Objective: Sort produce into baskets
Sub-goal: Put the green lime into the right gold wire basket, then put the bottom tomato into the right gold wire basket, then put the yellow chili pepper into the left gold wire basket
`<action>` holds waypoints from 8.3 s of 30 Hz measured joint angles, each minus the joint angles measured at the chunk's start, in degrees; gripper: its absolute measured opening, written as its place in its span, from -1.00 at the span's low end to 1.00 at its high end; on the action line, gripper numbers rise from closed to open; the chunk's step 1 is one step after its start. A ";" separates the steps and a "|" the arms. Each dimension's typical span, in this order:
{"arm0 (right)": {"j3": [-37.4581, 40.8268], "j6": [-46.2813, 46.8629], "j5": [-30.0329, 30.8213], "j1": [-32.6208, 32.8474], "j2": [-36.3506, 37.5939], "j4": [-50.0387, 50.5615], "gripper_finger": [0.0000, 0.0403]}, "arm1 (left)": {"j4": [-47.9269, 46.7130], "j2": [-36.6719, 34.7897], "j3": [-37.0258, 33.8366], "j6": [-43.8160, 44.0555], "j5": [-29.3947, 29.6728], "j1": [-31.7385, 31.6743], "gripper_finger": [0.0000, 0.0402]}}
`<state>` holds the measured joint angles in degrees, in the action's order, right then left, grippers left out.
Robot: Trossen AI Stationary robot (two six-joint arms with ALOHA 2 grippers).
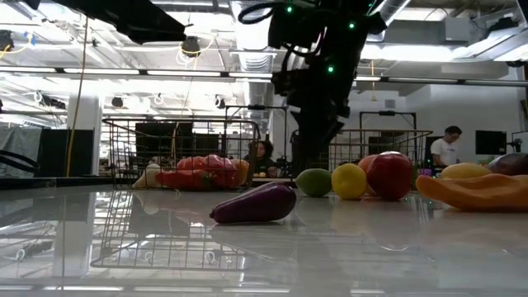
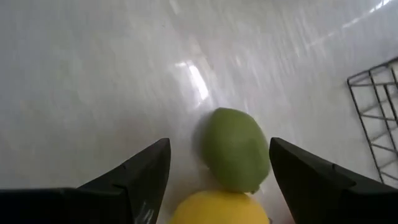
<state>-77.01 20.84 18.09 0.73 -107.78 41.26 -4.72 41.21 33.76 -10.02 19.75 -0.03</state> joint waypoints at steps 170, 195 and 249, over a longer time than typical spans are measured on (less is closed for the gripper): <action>29.04 13.35 -2.73 8.50 20.65 -0.42 0.91 | -7.88 0.02 0.02 0.84 0.09 0.00 0.28; 0.39 -5.96 19.20 -7.76 20.85 14.02 0.82 | -7.39 0.02 0.02 0.70 0.09 0.00 0.28; 0.39 -0.67 4.89 -7.41 21.16 27.55 0.95 | -8.91 0.02 0.02 -0.20 1.97 -0.02 0.28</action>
<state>-76.62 20.17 22.98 -6.68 -86.62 68.81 -13.63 41.23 33.78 -10.22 21.72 -0.05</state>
